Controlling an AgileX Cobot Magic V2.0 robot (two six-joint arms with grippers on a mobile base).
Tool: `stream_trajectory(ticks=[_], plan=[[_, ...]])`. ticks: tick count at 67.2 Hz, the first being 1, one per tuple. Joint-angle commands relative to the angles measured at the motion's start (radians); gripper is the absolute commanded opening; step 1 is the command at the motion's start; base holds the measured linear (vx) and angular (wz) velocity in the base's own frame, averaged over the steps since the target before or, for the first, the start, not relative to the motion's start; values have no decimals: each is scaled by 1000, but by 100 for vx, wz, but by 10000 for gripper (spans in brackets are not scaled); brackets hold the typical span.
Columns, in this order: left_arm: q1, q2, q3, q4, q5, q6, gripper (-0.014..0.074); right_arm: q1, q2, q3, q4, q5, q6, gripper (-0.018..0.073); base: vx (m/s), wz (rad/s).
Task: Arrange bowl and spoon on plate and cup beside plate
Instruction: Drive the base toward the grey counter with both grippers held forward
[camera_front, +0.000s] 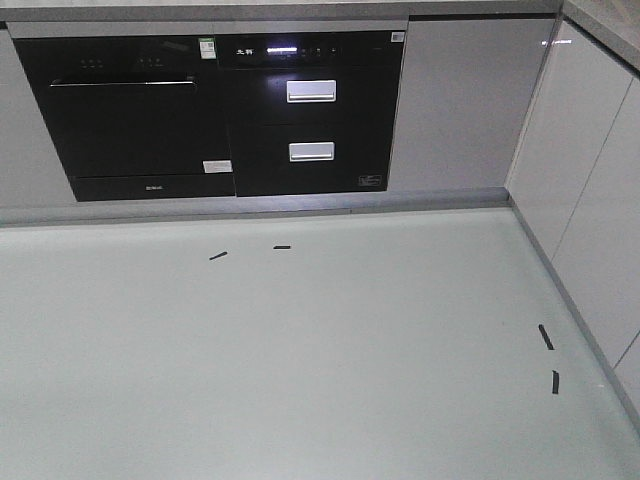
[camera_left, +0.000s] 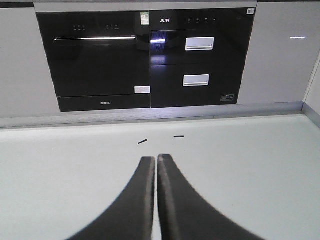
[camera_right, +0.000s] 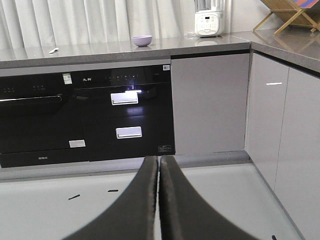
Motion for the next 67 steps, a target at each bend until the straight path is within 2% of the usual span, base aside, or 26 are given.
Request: stream_trajectory(ticks=[1, 67], plan=[[-5, -14, -9, 2, -69, -10, -6, -1, -11, 4, -6, -74, -10, -3, 0, 0], [-5, -14, -9, 2, -69, -10, -6, -1, -11, 4, -6, -74, -10, -3, 5, 1]])
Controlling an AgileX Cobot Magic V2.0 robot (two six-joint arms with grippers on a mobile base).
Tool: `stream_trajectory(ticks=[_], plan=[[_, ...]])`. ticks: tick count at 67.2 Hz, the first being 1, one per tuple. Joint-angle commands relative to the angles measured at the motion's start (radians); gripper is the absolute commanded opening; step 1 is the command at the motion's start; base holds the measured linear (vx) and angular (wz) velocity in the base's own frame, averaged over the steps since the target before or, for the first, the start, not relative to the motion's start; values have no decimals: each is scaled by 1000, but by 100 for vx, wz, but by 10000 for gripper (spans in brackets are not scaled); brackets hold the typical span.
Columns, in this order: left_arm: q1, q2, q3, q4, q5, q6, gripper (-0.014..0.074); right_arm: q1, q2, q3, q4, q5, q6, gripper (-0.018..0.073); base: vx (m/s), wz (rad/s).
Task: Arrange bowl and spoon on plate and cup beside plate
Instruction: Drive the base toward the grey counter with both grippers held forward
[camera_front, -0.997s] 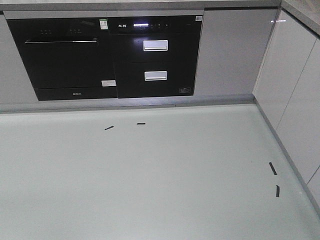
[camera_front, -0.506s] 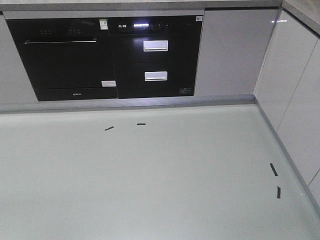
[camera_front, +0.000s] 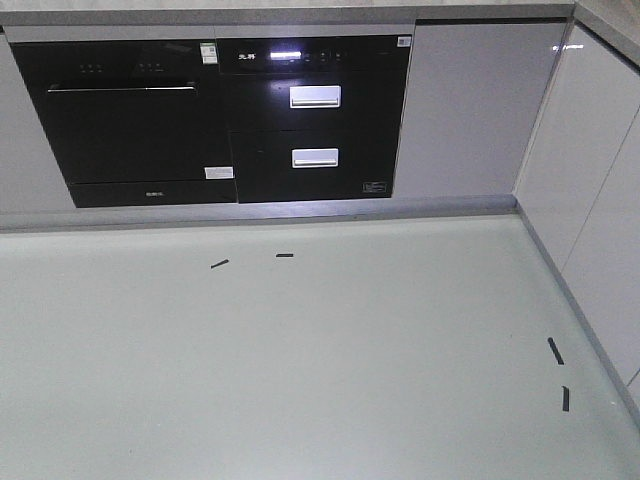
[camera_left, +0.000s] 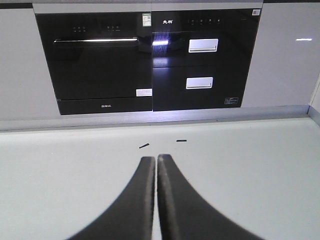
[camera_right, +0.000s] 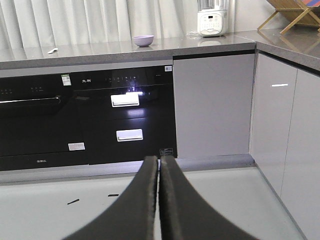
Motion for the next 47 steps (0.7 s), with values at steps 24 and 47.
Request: stream_trajectory(ticks=[24, 47], plan=[[-5, -14, -9, 2, -69, -10, -6, -1, -11, 4, -6, -74, -10, -3, 7, 10], [-5, -14, -9, 2, -69, -10, -6, -1, -11, 4, -6, -74, -10, -3, 6, 13]])
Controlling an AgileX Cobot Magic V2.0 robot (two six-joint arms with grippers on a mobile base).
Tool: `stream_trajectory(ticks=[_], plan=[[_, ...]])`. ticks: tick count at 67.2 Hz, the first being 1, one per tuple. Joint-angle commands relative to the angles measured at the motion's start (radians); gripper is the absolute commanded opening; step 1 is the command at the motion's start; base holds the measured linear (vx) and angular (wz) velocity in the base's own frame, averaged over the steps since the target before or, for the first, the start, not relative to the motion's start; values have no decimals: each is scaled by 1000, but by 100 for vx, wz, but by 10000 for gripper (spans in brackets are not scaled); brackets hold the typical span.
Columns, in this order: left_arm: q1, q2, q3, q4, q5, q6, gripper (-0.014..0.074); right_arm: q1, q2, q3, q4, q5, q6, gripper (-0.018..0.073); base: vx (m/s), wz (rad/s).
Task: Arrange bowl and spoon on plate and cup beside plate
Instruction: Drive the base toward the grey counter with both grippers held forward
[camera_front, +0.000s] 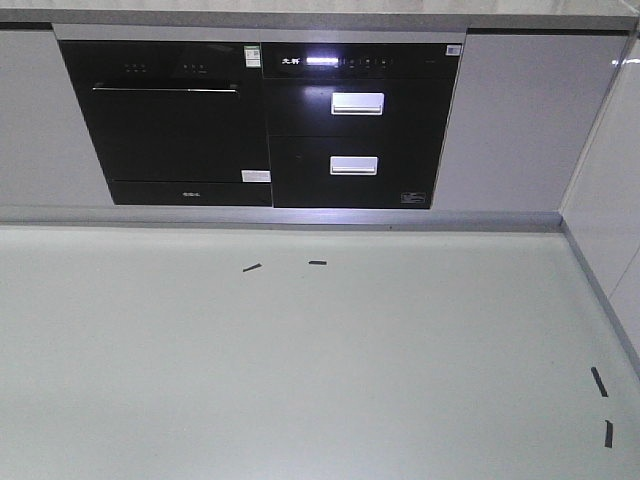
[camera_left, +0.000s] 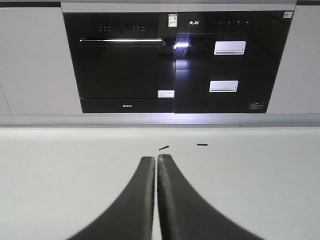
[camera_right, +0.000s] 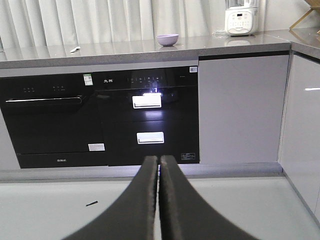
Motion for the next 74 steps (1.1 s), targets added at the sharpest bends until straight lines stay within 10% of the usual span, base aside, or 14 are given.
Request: stream_trajectory(ticks=[1, 74], plan=[[-5, -14, -9, 2, -69, -10, -6, -1, -11, 4, -6, -74, -10, -3, 6, 5], [-5, -14, -9, 2, -69, -10, -6, -1, -11, 4, -6, -74, -10, -3, 10, -3]])
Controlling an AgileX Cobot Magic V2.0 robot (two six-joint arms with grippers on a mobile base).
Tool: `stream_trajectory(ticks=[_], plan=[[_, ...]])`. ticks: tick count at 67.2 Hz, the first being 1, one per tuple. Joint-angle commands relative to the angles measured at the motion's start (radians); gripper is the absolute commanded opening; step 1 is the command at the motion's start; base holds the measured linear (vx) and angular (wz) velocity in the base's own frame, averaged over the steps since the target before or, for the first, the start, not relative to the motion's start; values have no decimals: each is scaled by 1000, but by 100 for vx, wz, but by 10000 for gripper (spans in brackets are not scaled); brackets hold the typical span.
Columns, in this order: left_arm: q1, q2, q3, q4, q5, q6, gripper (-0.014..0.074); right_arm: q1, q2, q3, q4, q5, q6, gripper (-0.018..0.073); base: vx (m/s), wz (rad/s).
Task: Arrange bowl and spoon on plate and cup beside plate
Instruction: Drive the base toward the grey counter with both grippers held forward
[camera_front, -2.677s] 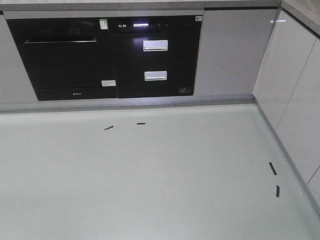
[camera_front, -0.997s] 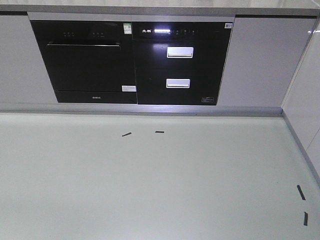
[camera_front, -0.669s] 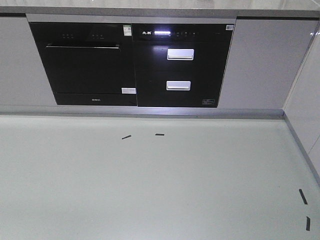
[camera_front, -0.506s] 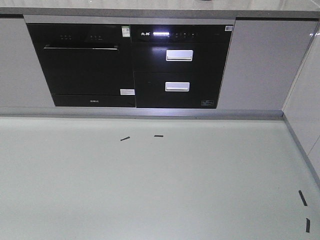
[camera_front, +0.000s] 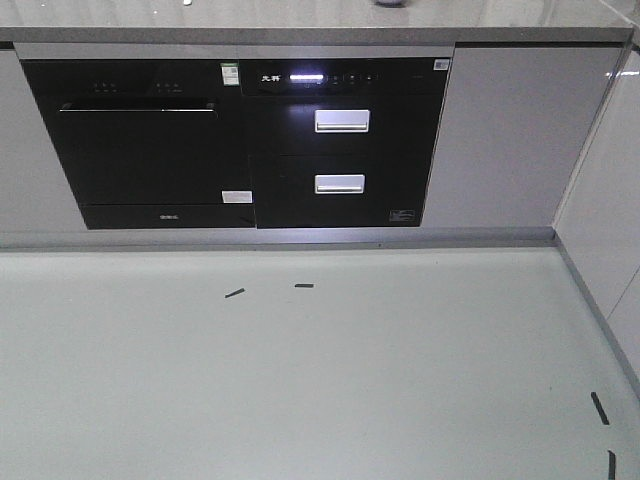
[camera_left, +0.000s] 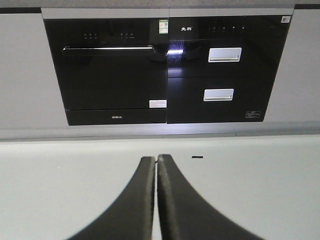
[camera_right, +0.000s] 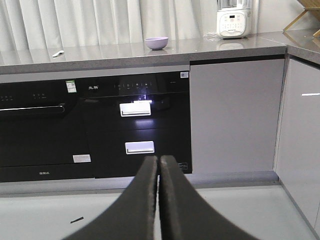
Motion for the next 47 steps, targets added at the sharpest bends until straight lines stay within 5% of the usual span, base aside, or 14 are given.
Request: stream_trajectory(ticks=[1, 47], plan=[[-5, -14, -9, 2, -69, -10, -6, -1, -11, 4, -6, -74, -10, -3, 15, -3], [-5, -14, -9, 2, -69, -10, -6, -1, -11, 4, -6, -74, -10, -3, 16, 1]])
